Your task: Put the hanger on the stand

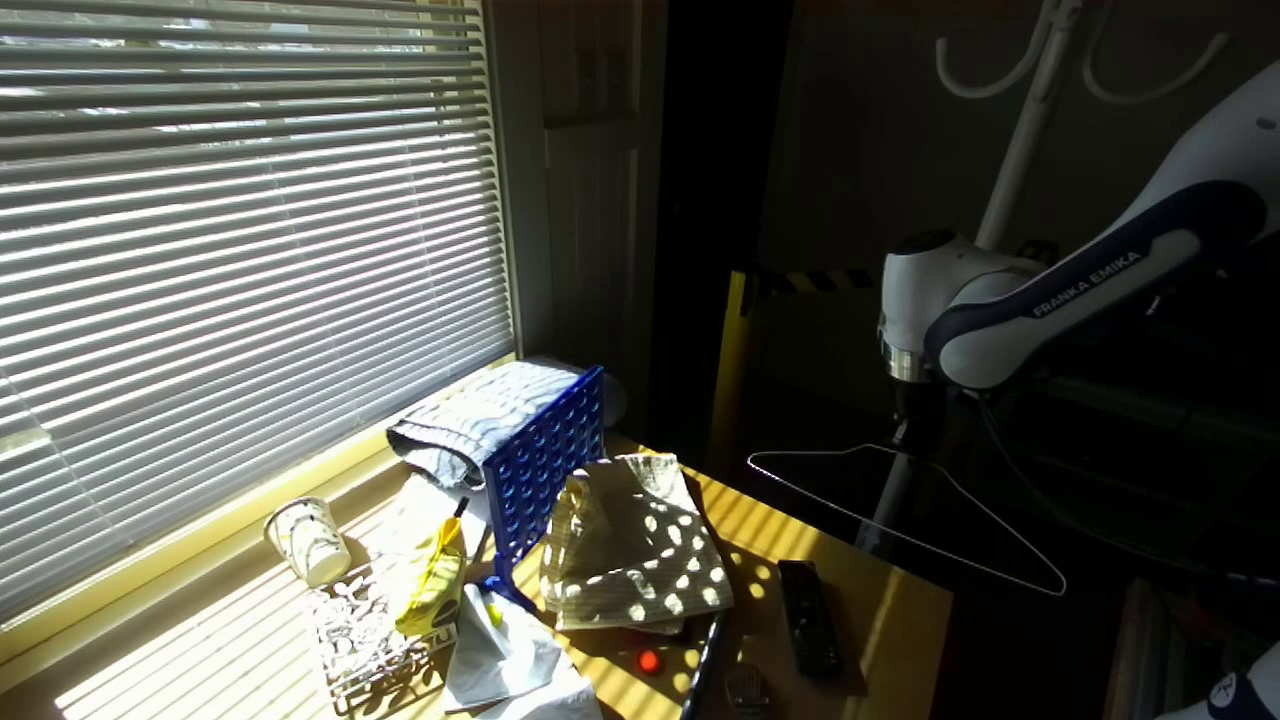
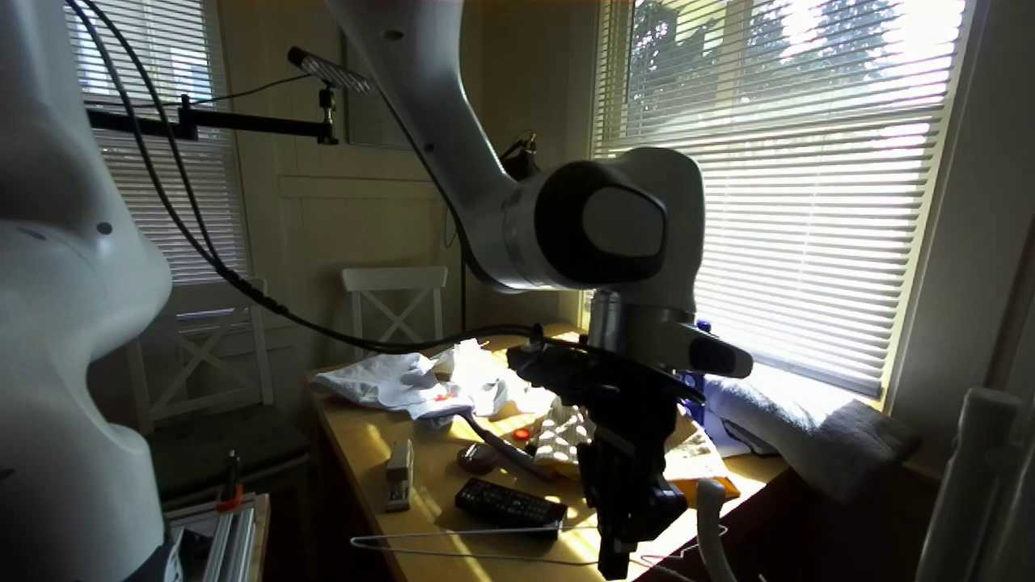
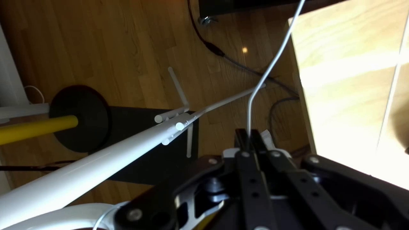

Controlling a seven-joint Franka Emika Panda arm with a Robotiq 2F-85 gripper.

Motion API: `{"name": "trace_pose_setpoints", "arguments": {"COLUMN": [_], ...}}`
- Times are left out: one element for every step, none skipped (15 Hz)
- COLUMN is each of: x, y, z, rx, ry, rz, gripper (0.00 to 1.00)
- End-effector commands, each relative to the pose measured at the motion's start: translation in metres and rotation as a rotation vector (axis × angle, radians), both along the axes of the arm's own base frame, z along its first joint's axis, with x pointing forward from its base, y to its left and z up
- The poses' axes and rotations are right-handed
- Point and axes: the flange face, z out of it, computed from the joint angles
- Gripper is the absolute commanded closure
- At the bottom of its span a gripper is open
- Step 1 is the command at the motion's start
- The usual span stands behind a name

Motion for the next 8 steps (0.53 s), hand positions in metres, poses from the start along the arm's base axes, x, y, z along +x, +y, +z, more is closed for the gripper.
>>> {"name": "trace_pose_setpoints", "arguments": {"x": [0.011, 0.012, 0.012, 0.012, 0.013, 0.013, 0.012, 0.012], "y": [-0.009, -0.011, -0.014, -0.016, -0.018, -0.019, -0.021, -0.023], "z": [-0.006, -0.006, -0.007, -0.008, -0.009, -0.01, -0.011, -0.012], "rx": [0.001, -0.002, -0.006, -0.01, -0.013, -0.016, -0.018, -0.02], "ry": [0.038, 0.046, 0.054, 0.06, 0.065, 0.07, 0.077, 0.082], "rz": [0.007, 0.002, -0.004, -0.011, -0.016, -0.02, -0.024, -0.029], "gripper": [0.99, 0.99, 0.99, 0.99, 0.96, 0.85, 0.83, 0.85]}}
